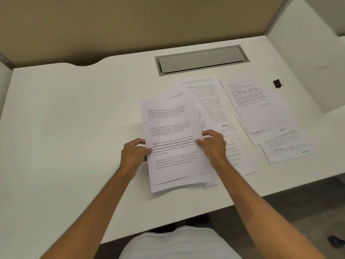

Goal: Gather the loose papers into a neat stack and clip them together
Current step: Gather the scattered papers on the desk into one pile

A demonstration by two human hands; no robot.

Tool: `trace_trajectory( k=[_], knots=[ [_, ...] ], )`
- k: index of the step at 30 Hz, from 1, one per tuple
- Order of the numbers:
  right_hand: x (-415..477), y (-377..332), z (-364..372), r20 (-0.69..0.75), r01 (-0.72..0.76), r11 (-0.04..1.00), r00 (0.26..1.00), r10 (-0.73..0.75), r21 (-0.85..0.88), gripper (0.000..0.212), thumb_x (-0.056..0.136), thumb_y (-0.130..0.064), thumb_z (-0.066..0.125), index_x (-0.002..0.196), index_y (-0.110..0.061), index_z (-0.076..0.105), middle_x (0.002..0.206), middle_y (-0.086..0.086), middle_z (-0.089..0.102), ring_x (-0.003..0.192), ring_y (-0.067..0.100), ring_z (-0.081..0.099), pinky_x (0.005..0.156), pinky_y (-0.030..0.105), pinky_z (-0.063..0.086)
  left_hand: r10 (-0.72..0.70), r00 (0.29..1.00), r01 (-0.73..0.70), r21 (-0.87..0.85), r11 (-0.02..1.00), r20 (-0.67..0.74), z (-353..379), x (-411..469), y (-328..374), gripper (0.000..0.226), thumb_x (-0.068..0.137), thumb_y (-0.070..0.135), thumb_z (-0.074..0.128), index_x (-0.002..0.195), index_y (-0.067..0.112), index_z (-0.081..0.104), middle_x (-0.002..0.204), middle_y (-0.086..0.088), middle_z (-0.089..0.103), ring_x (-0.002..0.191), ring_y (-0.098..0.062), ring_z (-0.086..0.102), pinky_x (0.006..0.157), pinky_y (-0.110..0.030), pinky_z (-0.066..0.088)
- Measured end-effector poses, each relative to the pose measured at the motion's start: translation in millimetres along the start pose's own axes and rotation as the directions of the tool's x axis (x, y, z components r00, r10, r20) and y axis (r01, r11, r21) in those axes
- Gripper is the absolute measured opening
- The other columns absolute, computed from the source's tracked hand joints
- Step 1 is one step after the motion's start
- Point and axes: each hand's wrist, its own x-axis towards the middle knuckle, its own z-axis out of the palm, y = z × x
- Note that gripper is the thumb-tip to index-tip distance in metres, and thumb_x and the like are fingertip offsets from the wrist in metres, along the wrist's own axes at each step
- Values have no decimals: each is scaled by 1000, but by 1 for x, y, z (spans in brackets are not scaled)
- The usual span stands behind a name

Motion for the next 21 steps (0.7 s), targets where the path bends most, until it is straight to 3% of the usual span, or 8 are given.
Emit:
trace_trajectory(
  k=[5, 9, 12, 17, 19, 21],
  knots=[
    [51, -32, -26, -25, 70, 997, 997, -71, -35, 27, 76, -16, 85, 99, -12, 71, 94, 3, 73, 82, 19, 70, 77, 28, 57, 48, 999, -48, -67, 997, -10, 29, 15, 33, 23, 79, 0, 79, 98, 11, 73, 87, -7, 81, 81, -21, 79, 70, -31, 63],
    [93, -50, -34, 57, 154, 985, 987, -149, -78, 16, 80, -9, 79, 93, -12, 70, 93, 8, 75, 83, 23, 73, 69, 26, 55, 5, 998, -11, -91, 996, -63, 56, 34, 53, 21, 77, -4, 79, 94, 6, 74, 92, -12, 79, 83, -26, 78, 76, -36, 64],
    [121, -58, -32, 96, 192, 967, 979, -178, -169, 16, 81, -9, 78, 95, -10, 69, 91, 6, 72, 83, 24, 70, 72, 28, 54, -46, 987, 36, -69, 997, -153, 77, 46, 61, 18, 76, -4, 79, 89, 6, 73, 95, -13, 78, 85, -29, 77, 81, -40, 63],
    [148, -58, -19, 179, 300, 872, 952, -248, -388, 14, 80, -7, 75, 91, -12, 68, 101, 6, 63, 87, 20, 59, 69, 25, 40, -74, 942, 85, 22, 996, -327, 100, 56, 65, 20, 73, -1, 78, 89, 8, 72, 96, -8, 75, 72, -19, 64, 57, -19, 45],
    [153, -57, -14, 177, 284, 861, 957, -229, -421, 14, 81, -5, 72, 92, -12, 68, 110, 10, 65, 94, 25, 64, 69, 26, 42, -90, 934, 94, -7, 996, -346, 105, 58, 67, 20, 72, -3, 80, 86, 9, 70, 97, -9, 73, 70, -18, 62, 56, -18, 44],
    [156, -58, -9, 178, 261, 852, 963, -201, -454, 17, 83, -4, 69, 96, -14, 64, 117, 13, 64, 101, 27, 62, 72, 28, 44, -111, 928, 103, -42, 994, -356, 107, 61, 68, 21, 72, -5, 79, 81, 9, 68, 98, -12, 75, 73, -23, 66, 63, -25, 53]
  ],
)
